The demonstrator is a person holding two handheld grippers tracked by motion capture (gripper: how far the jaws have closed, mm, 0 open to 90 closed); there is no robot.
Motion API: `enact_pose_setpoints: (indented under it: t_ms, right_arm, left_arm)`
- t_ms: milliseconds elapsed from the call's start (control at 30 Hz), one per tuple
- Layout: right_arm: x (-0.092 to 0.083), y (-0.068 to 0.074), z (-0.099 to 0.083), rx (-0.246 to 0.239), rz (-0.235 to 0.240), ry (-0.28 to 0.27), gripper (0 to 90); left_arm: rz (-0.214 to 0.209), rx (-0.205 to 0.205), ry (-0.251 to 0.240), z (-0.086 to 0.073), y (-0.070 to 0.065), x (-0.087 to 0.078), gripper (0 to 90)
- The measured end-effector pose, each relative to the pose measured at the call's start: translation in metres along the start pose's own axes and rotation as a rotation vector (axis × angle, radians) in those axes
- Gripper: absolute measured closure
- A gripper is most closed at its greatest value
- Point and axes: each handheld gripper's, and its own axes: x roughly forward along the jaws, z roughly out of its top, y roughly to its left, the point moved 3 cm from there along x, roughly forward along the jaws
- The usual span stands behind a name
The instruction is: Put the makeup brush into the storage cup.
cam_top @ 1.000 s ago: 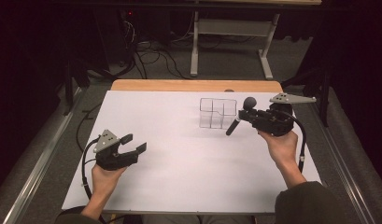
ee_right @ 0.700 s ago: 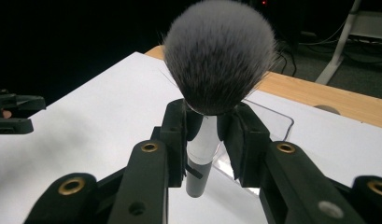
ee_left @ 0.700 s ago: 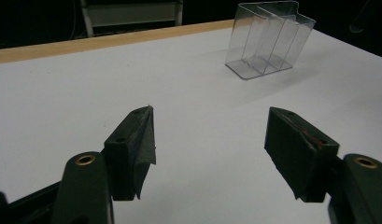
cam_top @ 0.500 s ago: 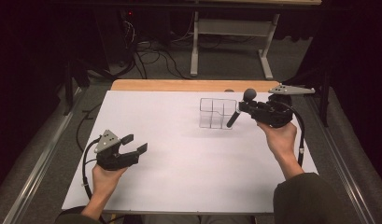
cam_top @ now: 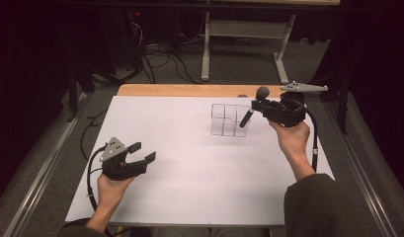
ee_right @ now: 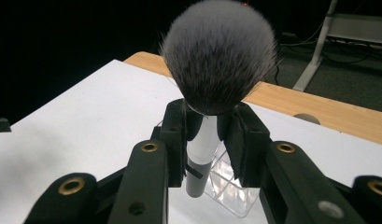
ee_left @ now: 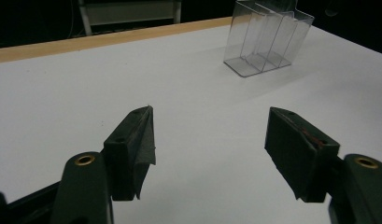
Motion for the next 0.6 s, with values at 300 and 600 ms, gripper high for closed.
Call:
enact_pose_setpoints:
  t_ms: [300, 600]
  right_arm:
    - [0.008, -0.008, 0.004, 0.018, -0.037, 0.007, 72.1]
    - [0.017, -0.017, 0.003, 0.056, -0.075, 0.009, 72.1]
  left_arm:
    - [-0.004, 0.004, 0.004, 0.0, -0.001, 0.001, 33.0]
    - [-0.01, 0.01, 0.006, 0.0, -0.003, 0.001, 32.9]
